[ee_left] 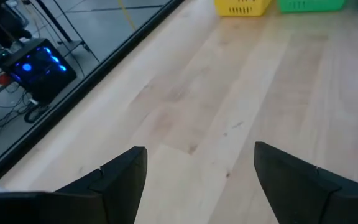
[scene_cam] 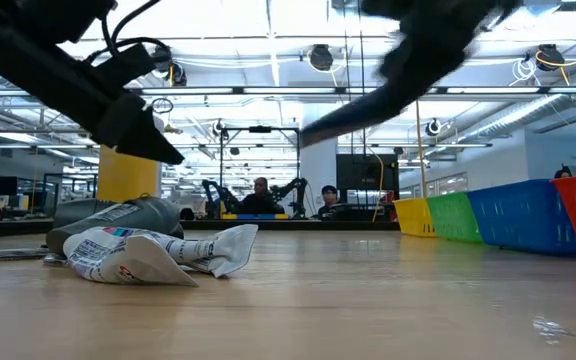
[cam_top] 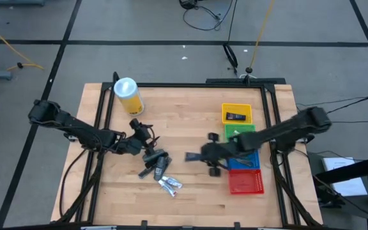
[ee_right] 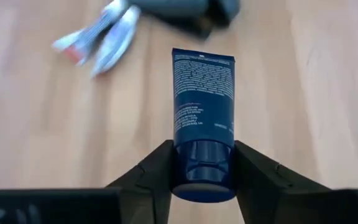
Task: Pick & Place Travel size toiletries
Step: Put the blue shave cream into the red bin
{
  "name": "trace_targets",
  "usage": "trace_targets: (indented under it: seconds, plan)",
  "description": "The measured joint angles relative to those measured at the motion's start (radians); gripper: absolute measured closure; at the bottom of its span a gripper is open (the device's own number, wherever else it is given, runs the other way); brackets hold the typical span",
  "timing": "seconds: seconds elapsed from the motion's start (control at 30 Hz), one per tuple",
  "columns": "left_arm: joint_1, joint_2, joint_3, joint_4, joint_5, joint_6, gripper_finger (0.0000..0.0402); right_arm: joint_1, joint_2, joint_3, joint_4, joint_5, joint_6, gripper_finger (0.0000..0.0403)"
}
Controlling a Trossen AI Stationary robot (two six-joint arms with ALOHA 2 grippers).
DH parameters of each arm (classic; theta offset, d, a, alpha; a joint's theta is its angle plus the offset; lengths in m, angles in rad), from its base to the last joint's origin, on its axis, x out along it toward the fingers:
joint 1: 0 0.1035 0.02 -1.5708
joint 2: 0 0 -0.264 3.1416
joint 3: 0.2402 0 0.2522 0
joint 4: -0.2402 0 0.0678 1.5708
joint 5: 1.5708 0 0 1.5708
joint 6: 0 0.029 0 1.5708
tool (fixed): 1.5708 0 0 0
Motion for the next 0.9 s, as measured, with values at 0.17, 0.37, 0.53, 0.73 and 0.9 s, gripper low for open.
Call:
trace_targets:
  seconds: [0.17,0.37,0.53,0.73,0.9]
  plan:
    - [-0.023,0.000,0.000,0.027,0.000,-0.006,0.0115,0.179,-0.199,0.000,-0.264,0.000,0.307,0.0274]
    - [-0.026,-0.037,0.001,0.177,-0.003,0.040,0.0115,0.384,-0.355,-0.022,-0.424,0.006,0.704,0.0269]
    - [0.003,-0.037,0.000,0.389,-0.021,0.203,0.0115,0.476,-0.428,-0.153,-0.370,-0.004,0.938,0.0268]
    - [0.091,-0.036,0.000,0.584,-0.094,0.399,0.0115,0.481,-0.446,-0.392,-0.049,-0.146,1.041,0.0267]
    - [0.162,-0.035,0.000,0.637,-0.097,0.416,0.0115,0.451,-0.445,-0.531,0.068,-0.296,1.051,0.0266]
